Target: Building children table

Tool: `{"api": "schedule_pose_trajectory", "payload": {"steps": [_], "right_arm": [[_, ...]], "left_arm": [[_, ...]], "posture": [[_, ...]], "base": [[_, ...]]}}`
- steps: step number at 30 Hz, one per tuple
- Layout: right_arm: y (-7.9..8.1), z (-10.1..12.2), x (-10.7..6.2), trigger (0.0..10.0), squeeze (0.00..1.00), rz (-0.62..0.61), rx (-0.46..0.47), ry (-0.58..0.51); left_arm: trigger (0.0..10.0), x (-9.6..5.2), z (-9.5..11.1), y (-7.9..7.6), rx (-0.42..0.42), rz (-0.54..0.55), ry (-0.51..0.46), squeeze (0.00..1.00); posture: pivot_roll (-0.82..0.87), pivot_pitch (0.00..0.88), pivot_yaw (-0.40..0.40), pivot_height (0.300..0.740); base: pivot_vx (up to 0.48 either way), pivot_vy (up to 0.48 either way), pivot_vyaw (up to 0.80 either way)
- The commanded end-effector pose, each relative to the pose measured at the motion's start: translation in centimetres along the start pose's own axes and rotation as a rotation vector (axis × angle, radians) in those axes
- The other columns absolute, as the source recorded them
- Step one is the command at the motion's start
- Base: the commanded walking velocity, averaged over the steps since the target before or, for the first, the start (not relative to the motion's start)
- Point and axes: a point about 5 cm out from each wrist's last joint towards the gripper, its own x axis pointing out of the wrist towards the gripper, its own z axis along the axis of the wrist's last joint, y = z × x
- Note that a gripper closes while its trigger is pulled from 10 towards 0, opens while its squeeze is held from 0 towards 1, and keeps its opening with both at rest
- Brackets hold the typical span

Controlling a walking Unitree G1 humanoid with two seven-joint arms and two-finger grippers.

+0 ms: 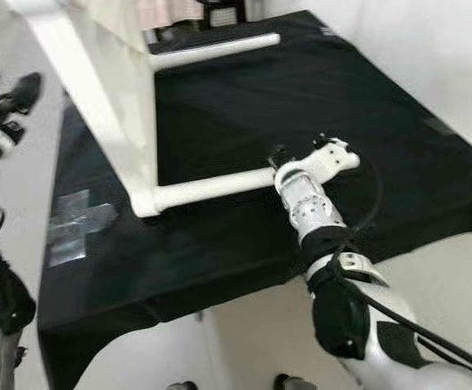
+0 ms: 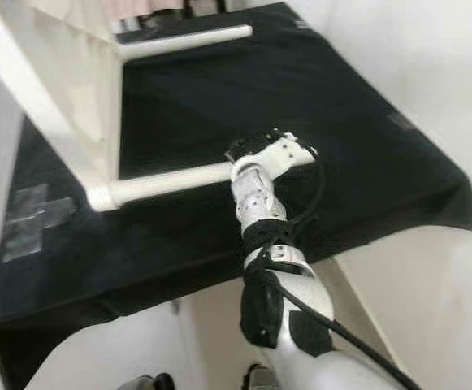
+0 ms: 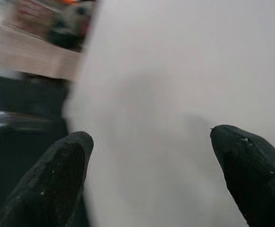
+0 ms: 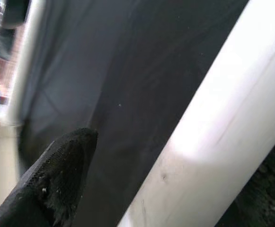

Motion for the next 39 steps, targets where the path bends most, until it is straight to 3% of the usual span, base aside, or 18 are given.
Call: {"api": "schedule_pose_trajectory", "payload": {"steps": [1, 5, 7, 10, 11, 12, 20, 22, 23, 25, 26, 29, 31, 34, 35, 37, 38, 39], "right_arm": [[-3.4, -1.8, 0.3, 10.0, 0.00, -0.106, 0.043, 0.091], [-3.4, 0.0, -1.7, 10.0, 0.00, 0.069, 0.108, 0.115], [-3.4, 0.0, -1.7, 10.0, 0.00, 0.069, 0.108, 0.115], [-5.2, -0.8, -7.0, 10.0, 0.00, 0.239, 0.173, 0.272], [-5.2, -0.8, -7.0, 10.0, 0.00, 0.239, 0.173, 0.272], [-7.0, -0.6, -10.4, 10.0, 0.00, 0.279, 0.176, 0.326], [-8.2, 1.5, -13.1, 10.0, 0.00, 0.383, 0.089, 0.333], [-5.9, 2.2, -12.8, 10.0, 0.00, 0.509, 0.017, 0.306], [-5.9, 2.2, -12.8, 10.0, 0.00, 0.509, 0.017, 0.306], [-2.9, 3.1, -12.3, 10.0, 0.00, 0.625, -0.091, 0.217], [-2.9, 3.1, -12.3, 10.0, 0.00, 0.625, -0.091, 0.217], [0.0, 4.2, -11.7, 10.0, 0.00, 0.711, -0.169, 0.112], [0.3, 4.4, -11.4, 10.0, 0.00, 0.712, -0.176, 0.091], [1.1, 4.6, -10.1, 10.0, 0.00, 0.705, -0.285, 0.023], [1.1, 4.6, -10.1, 10.0, 0.00, 0.705, -0.285, 0.023], [1.3, 4.5, -9.5, 10.0, 0.00, 0.703, -0.337, -0.006], [1.3, 4.5, -9.5, 10.0, 0.00, 0.703, -0.337, -0.006], [1.5, 4.3, -9.1, 10.0, 0.00, 0.693, -0.403, -0.035]], "left_arm": [[10.0, -0.1, 0.9, -0.1, 0.006, -0.024, -0.015, 0.00], [10.0, 2.7, 0.0, -3.7, -0.022, -0.194, 0.038, 0.00], [10.0, 2.7, 0.0, -3.7, -0.022, -0.194, 0.038, 0.00], [10.0, 4.0, 0.5, -5.7, -0.018, -0.283, 0.020, 0.00], [10.0, 4.0, 0.5, -5.7, -0.018, -0.283, 0.020, 0.00], [10.0, 4.0, 1.0, -6.3, -0.014, -0.326, 0.010, 0.00], [10.0, 4.0, 1.9, -6.9, 0.001, -0.373, -0.011, 0.00], [10.0, 3.9, 2.1, -7.4, 0.001, -0.406, -0.022, 0.00], [10.0, 3.9, 2.1, -7.4, 0.001, -0.406, -0.022, 0.00], [10.0, 3.0, 1.8, -8.5, 0.036, -0.492, -0.018, 0.00], [10.0, 3.0, 1.8, -8.5, 0.036, -0.492, -0.018, 0.00], [10.0, 0.6, 1.2, -9.6, 0.098, -0.570, -0.014, 0.00], [10.0, -0.1, 1.2, -9.7, 0.110, -0.576, -0.018, 0.00], [10.0, -3.6, 1.5, -9.8, 0.136, -0.532, -0.084, 0.00], [10.0, -3.6, 1.5, -9.8, 0.136, -0.532, -0.084, 0.00], [10.0, -5.8, 1.5, -9.8, 0.125, -0.524, -0.109, 0.00], [10.0, -5.8, 1.5, -9.8, 0.125, -0.524, -0.109, 0.00], [10.0, -7.2, 0.9, -10.1, 0.112, -0.539, -0.097, 0.00]], "posture": [[-0.05, 0.203, 0.061, 0.740], [-0.09, 0.214, 0.066, 0.740], [-0.09, 0.214, 0.066, 0.740], [-0.10, 0.217, 0.068, 0.740], [-0.10, 0.217, 0.068, 0.740], [-0.11, 0.220, 0.070, 0.740], [-0.13, 0.213, 0.081, 0.740], [-0.13, 0.204, 0.084, 0.740], [-0.13, 0.204, 0.084, 0.740], [-0.11, 0.183, 0.094, 0.740], [-0.11, 0.183, 0.094, 0.740], [-0.08, 0.155, 0.100, 0.740], [-0.08, 0.155, 0.100, 0.740], [-0.06, 0.134, 0.095, 0.740], [-0.06, 0.134, 0.095, 0.740], [-0.04, 0.119, 0.087, 0.740], [-0.04, 0.119, 0.087, 0.740], [-0.03, 0.113, 0.083, 0.740]], "base": [[0.000, 0.000, 0.00], [0.000, 0.000, 0.00], [0.000, 0.000, 0.00], [0.000, 0.000, 0.00], [0.000, 0.000, 0.00], [0.000, 0.000, 0.00], [0.000, 0.000, 0.00], [0.000, 0.000, 0.00], [0.000, 0.000, 0.00], [0.000, 0.000, 0.00], [0.000, 0.000, 0.00], [0.000, 0.000, 0.00], [0.000, 0.000, 0.00], [0.000, 0.000, 0.00], [0.000, 0.000, 0.00], [0.000, 0.000, 0.00], [0.000, 0.000, 0.00], [0.000, 0.000, 0.00]]}}
